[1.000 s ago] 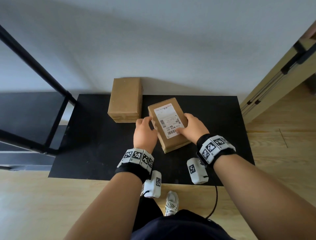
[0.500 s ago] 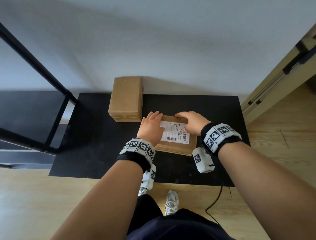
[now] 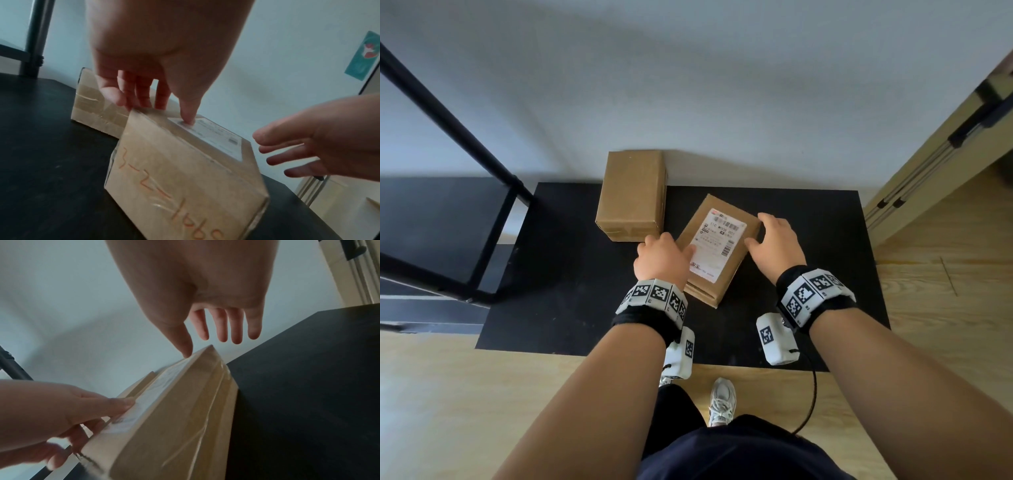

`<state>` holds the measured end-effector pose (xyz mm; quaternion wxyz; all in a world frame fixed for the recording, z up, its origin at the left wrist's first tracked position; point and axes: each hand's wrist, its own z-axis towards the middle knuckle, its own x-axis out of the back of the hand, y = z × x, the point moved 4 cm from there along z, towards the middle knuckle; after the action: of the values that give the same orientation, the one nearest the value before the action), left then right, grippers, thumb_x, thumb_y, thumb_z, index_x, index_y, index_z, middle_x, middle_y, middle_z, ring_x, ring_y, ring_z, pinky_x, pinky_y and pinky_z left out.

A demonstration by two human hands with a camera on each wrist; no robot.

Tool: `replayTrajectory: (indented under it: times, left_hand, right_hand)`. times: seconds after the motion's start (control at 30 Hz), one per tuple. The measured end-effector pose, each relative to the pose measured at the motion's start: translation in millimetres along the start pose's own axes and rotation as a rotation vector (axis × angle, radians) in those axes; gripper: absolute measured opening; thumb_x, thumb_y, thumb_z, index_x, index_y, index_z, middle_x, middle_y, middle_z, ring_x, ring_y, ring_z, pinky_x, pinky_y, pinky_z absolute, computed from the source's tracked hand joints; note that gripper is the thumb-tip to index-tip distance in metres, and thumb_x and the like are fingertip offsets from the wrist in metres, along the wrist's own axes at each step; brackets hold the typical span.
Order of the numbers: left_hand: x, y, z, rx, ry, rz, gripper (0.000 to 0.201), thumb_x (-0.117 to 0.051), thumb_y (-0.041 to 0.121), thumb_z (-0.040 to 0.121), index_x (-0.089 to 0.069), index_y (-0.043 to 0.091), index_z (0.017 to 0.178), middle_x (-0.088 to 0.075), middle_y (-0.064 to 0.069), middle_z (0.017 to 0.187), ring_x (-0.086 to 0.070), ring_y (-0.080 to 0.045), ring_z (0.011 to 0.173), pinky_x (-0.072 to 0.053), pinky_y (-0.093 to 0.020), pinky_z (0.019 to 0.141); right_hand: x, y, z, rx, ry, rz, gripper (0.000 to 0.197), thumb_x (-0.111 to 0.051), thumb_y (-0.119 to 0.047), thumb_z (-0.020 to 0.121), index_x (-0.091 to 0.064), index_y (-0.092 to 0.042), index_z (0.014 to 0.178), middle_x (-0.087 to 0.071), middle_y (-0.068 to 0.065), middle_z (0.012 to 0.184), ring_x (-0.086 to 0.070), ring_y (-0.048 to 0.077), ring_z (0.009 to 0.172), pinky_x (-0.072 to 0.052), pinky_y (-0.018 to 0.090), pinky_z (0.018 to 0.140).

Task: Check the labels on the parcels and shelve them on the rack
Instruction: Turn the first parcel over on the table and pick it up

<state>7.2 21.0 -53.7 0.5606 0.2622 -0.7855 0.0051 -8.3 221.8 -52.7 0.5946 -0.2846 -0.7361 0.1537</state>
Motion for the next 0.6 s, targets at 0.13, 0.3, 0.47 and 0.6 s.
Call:
replayTrajectory:
  times: [0.13, 0.3, 0.47, 0.6]
  left_hand:
    - [-7.7, -6.1, -0.7, 0.062, -0.09, -0.176, 0.058, -0.054, 0.054, 0.093, -0.054, 0.011, 0.133, -0.059, -0.008, 0.126, -0.062, -0.027, 0.107, -0.052, -0.039, 0.081]
    - [-16.0, -7.3, -7.5, 0.11, -0.138, -0.369, 0.054, -0.062, 0.05, 0.091, -0.057, 0.01, 0.125, -0.061, -0.001, 0.102, -0.059, -0.018, 0.09, -0.045, -0.032, 0.072]
    - [-23.0, -6.7, -9.2, 0.102, -0.16, -0.512, 0.065, -0.063, 0.047, 0.091, -0.049, 0.012, 0.143, -0.061, -0.006, 0.134, -0.061, -0.025, 0.117, -0.052, -0.037, 0.093]
    - [-25.1, -5.9, -10.9, 0.071, -0.198, -0.611, 0.054, -0.063, 0.04, 0.093, -0.055, 0.014, 0.14, -0.068, -0.003, 0.127, -0.065, -0.022, 0.112, -0.054, -0.04, 0.097]
  right_hand:
    - [-9.5, -3.2, -3.1, -0.062, -0.09, 0.016, 0.063, -0.057, -0.033, 0.095, -0.032, -0.014, 0.15, -0.045, 0.012, 0.145, -0.048, 0.028, 0.131, -0.043, 0.038, 0.1]
    - [-26.7, -1.7, -4.3, -0.102, -0.248, 0.073, 0.049, -0.047, -0.04, 0.099, -0.047, -0.011, 0.139, -0.059, 0.009, 0.133, -0.059, 0.024, 0.116, -0.048, 0.035, 0.094]
    - [-34.0, 5.2, -8.2, -0.131, -0.374, 0.137, 0.055, -0.034, -0.048, 0.101, -0.053, -0.009, 0.135, -0.064, 0.009, 0.126, -0.063, 0.023, 0.109, -0.049, 0.038, 0.095]
    - [-33.0, 4.9, -10.3, -0.161, -0.405, 0.147, 0.058, -0.033, -0.049, 0.101, -0.051, -0.008, 0.138, -0.063, 0.009, 0.128, -0.062, 0.024, 0.112, -0.048, 0.04, 0.098]
